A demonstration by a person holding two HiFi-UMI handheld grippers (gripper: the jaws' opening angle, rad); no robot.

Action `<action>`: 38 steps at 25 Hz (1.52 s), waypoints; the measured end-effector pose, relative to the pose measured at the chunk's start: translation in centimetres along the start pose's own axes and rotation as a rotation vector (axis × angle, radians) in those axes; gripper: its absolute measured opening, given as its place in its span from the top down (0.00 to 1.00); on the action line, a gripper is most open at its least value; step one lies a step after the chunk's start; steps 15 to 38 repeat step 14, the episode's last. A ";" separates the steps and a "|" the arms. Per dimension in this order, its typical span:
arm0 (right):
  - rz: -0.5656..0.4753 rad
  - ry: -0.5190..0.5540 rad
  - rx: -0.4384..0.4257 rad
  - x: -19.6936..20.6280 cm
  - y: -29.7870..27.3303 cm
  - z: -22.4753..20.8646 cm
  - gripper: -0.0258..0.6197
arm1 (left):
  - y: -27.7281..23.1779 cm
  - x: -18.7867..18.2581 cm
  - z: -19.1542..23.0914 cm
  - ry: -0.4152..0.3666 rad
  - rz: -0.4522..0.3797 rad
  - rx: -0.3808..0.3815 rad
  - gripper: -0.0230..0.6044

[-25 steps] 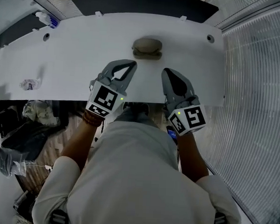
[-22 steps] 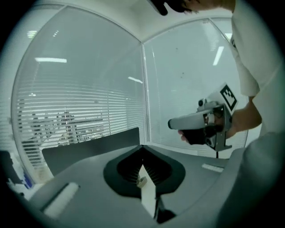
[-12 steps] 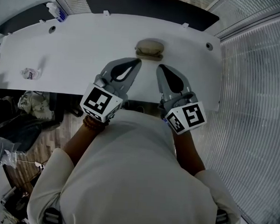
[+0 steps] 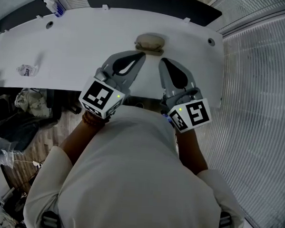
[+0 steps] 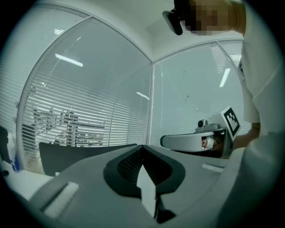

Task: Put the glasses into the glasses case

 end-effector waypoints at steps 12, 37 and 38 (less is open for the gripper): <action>0.005 0.010 -0.017 0.0 -1.1 0.6 0.96 | 0.5 0.7 0.5 0.009 0.030 0.002 0.96; 0.005 0.011 -0.019 0.0 -1.3 0.7 0.96 | 0.6 0.8 0.6 0.005 0.035 0.001 0.96; 0.005 0.011 -0.019 0.0 -1.3 0.7 0.96 | 0.6 0.8 0.6 0.005 0.035 0.001 0.96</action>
Point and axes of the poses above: the fingertips, and each gripper's own axes: y backward along the fingers, z to its left, x out of its underside, the point moved 2 cm from there along y, backward along the fingers, and after that the axes turned 5 degrees about z, right-handed, at the moved point
